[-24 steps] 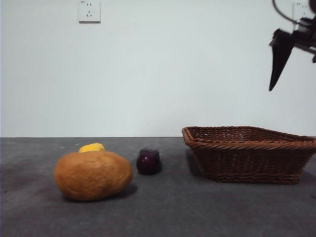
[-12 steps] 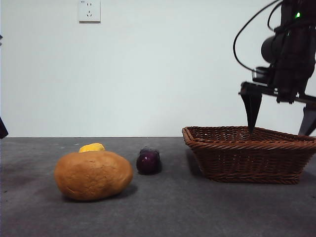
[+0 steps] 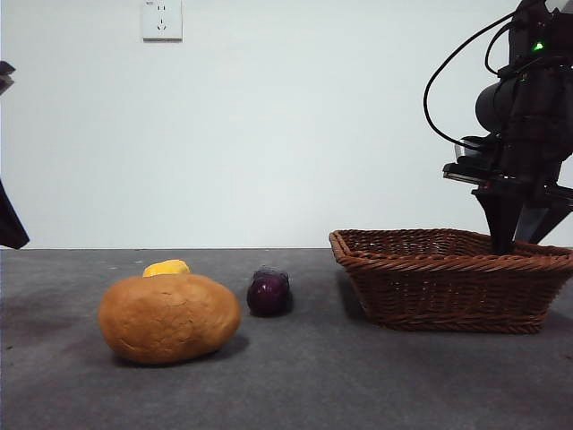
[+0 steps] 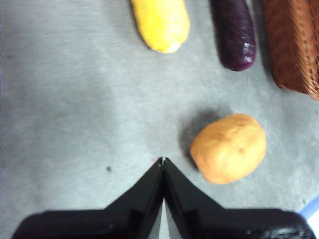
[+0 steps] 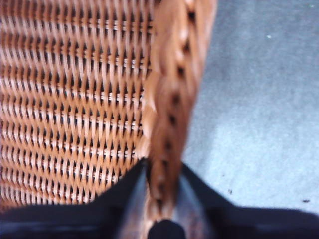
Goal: Help me put the vegetables on the table into the basket
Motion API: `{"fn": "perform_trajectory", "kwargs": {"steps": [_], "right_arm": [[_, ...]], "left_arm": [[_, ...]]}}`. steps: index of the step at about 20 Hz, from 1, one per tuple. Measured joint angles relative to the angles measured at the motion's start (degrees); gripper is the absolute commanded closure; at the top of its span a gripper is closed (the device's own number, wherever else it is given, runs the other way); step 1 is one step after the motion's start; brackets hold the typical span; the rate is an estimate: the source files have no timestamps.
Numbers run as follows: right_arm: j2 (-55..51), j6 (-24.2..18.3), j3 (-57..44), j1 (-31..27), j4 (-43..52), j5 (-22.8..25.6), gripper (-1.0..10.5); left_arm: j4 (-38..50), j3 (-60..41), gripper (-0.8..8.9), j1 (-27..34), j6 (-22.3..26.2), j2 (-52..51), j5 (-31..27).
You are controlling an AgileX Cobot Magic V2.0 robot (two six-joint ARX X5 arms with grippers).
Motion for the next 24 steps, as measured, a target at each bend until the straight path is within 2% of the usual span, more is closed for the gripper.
{"fn": "perform_trajectory", "kwargs": {"steps": [3, 6, 9, 12, 13, 16, 18, 21, 24], "right_arm": [[0.0, 0.1, 0.5, -0.2, 0.0, -0.5, 9.6], [0.0, 0.2, 1.5, -0.2, -1.7, -0.5, 9.6], [-1.3, 0.2, 1.5, -0.2, -2.3, -0.5, 9.6], [-5.8, 0.2, 1.5, -0.1, -3.4, 0.1, 9.6], [-7.4, -0.1, 1.5, 0.0, -3.8, 0.3, 9.6], [-12.3, -0.5, 1.5, 0.0, -6.1, 0.9, 9.6], [-15.4, -0.7, 1.5, 0.0, -6.7, 0.9, 9.6], [-20.8, -0.7, 1.5, 0.0, -7.6, 0.9, 9.6], [-25.6, -0.7, 1.5, 0.0, -10.1, 0.9, 9.6]], "left_arm": [[0.3, 0.0, 8.17, -2.0, -0.2, 0.0, 0.0], [0.3, 0.1, 8.02, -3.1, -2.8, 0.0, -1.4], [-0.8, 2.5, 6.38, -3.7, -4.9, 0.1, -4.4], [-5.5, 9.1, 4.79, -4.7, -5.4, 1.2, -8.5], [-7.3, 11.6, 4.57, -5.0, -5.4, 2.3, -9.3], [-14.3, 21.0, 4.42, -6.9, -5.1, 8.3, -11.3], [-16.0, 26.6, 3.42, -8.8, -4.8, 13.3, -15.0], [-17.1, 34.3, 3.40, -11.1, -3.9, 21.2, -19.4], [-18.2, 41.5, 3.41, -12.9, -3.6, 30.1, -20.5]]}}
